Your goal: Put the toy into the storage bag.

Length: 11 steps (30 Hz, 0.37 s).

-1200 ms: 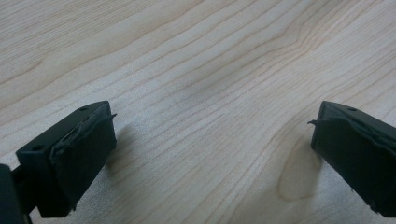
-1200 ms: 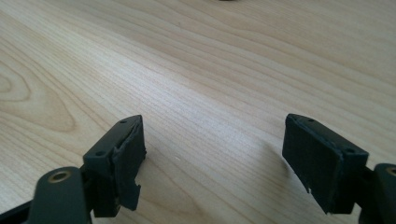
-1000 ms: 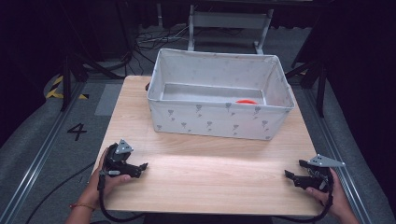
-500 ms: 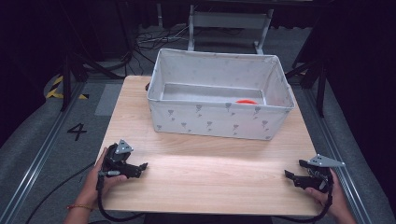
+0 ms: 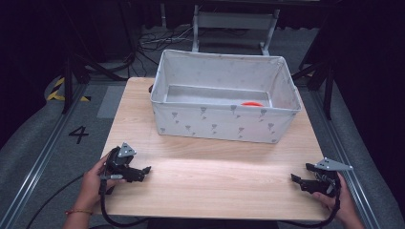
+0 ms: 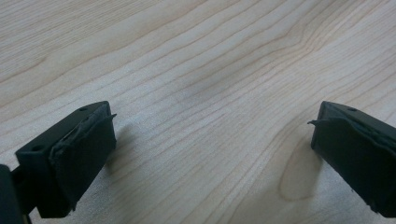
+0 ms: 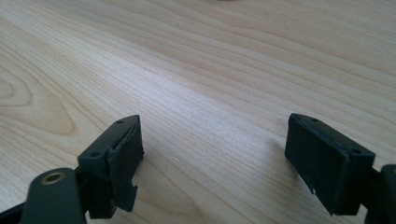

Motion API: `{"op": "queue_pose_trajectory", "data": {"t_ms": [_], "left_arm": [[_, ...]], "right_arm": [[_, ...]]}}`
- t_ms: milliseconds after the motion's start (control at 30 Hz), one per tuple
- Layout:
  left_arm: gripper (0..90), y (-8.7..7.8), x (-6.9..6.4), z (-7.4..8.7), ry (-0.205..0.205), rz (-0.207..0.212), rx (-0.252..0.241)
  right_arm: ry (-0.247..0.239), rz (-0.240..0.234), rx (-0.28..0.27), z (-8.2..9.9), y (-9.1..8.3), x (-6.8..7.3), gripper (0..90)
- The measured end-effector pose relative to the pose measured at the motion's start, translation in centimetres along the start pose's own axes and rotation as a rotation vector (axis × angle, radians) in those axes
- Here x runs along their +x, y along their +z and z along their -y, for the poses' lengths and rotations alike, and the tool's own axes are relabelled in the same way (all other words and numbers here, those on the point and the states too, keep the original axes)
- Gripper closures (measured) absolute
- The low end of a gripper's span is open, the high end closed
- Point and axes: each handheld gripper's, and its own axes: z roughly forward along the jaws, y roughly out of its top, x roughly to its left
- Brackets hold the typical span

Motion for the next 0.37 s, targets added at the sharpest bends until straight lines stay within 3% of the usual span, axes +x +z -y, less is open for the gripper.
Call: {"op": "queue_pose_trajectory", "data": {"t_ms": [367], "left_arm": [[0.0,0.07,-0.12,-0.09,-0.015,-0.012,0.002]], "right_arm": [[0.000,0.000,0.000,-0.01,0.01,0.00,19.6]]}}
